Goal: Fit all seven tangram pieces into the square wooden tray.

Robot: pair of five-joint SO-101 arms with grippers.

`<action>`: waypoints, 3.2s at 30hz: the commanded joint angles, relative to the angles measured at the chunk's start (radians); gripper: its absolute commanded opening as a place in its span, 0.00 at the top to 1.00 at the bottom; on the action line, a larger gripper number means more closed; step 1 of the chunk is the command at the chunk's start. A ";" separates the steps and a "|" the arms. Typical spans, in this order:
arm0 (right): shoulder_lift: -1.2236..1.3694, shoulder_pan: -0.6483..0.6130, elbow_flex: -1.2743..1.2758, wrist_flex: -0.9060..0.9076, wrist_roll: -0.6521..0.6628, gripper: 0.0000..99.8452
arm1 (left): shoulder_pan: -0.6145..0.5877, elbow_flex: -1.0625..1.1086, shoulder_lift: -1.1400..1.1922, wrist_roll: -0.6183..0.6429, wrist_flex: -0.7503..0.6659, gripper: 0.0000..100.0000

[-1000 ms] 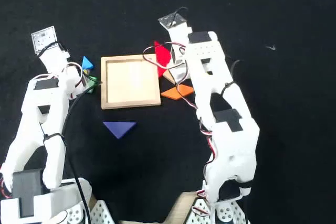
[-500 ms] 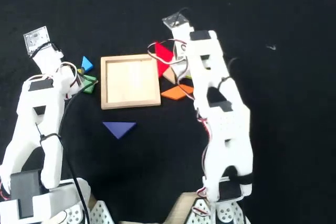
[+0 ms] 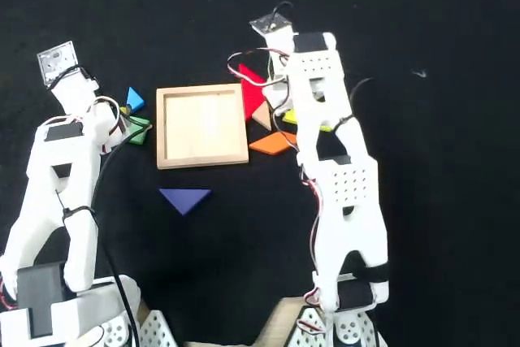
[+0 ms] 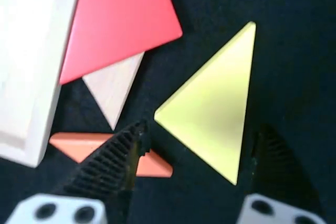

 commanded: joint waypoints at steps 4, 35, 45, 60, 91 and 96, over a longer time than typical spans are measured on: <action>-0.079 -0.052 -0.084 0.098 -0.005 0.69 | -0.004 -0.008 -0.009 0.003 -0.018 0.85; 0.139 0.092 -0.309 0.109 0.063 0.69 | -0.005 -0.007 -0.008 -0.002 -0.020 0.85; 0.193 -0.011 -0.433 0.158 0.040 0.69 | -0.007 0.013 -0.009 -0.002 -0.055 0.85; 0.289 0.037 -0.433 0.103 0.094 0.69 | -0.030 0.013 -0.009 -0.002 -0.060 0.85; 0.259 0.002 -0.651 0.135 0.072 0.71 | -0.028 0.013 -0.008 -0.002 -0.060 0.85; 0.285 -0.025 -0.615 -0.043 0.077 0.73 | -0.028 0.013 -0.008 -0.002 -0.060 0.85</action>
